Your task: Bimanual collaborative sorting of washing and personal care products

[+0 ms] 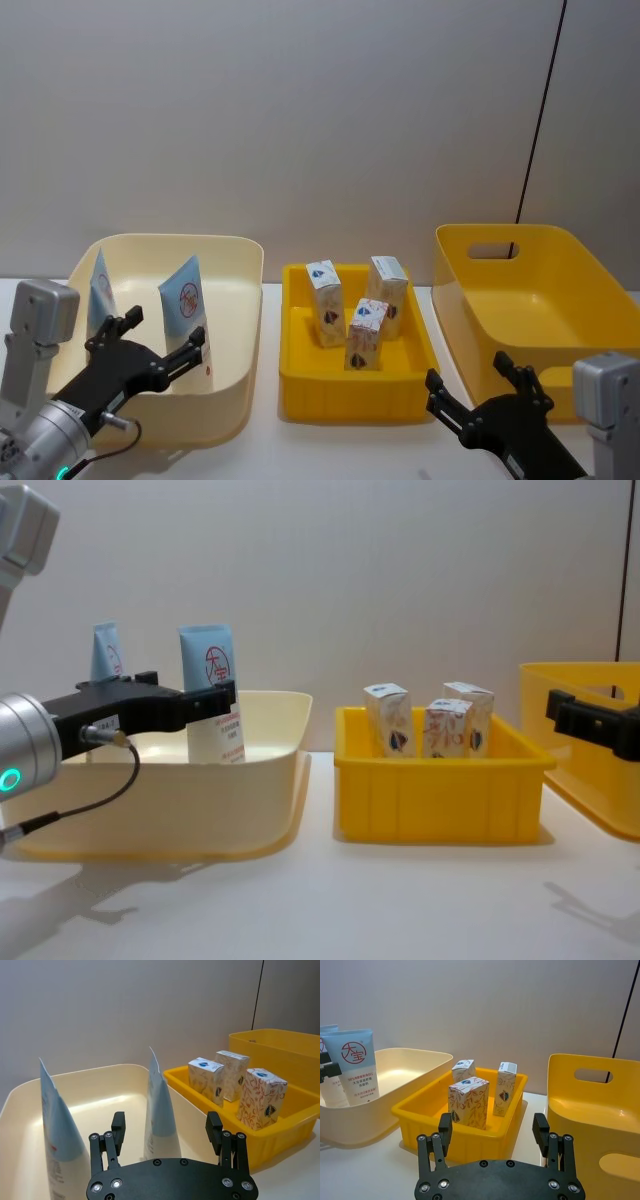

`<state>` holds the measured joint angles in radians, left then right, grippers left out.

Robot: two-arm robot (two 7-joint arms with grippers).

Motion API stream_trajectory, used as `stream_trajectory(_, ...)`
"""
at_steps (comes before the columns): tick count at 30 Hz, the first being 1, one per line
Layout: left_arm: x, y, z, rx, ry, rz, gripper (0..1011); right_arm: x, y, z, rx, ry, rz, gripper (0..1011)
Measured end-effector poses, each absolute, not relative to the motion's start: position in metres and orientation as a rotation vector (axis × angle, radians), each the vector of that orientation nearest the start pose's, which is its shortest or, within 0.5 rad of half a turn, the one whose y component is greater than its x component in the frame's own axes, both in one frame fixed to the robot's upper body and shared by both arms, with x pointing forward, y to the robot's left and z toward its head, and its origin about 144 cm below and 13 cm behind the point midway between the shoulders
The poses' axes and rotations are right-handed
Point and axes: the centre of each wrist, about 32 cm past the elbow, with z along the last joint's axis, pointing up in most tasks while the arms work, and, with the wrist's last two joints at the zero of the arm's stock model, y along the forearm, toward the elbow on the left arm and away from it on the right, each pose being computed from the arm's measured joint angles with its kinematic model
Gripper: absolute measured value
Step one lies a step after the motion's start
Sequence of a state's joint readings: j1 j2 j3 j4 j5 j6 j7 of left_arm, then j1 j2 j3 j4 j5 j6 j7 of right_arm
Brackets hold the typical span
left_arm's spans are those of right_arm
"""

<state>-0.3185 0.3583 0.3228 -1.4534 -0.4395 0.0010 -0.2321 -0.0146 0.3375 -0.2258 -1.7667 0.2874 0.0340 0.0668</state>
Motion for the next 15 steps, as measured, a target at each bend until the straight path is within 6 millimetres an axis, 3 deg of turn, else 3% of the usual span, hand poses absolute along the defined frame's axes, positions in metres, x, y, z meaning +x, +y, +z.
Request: stream_trajectory(15,0.558,0.244,1.201,-0.056,-0.018,1.011,1002,0.443,-0.237,1.189,0.026,-0.075,-1.230,1001)
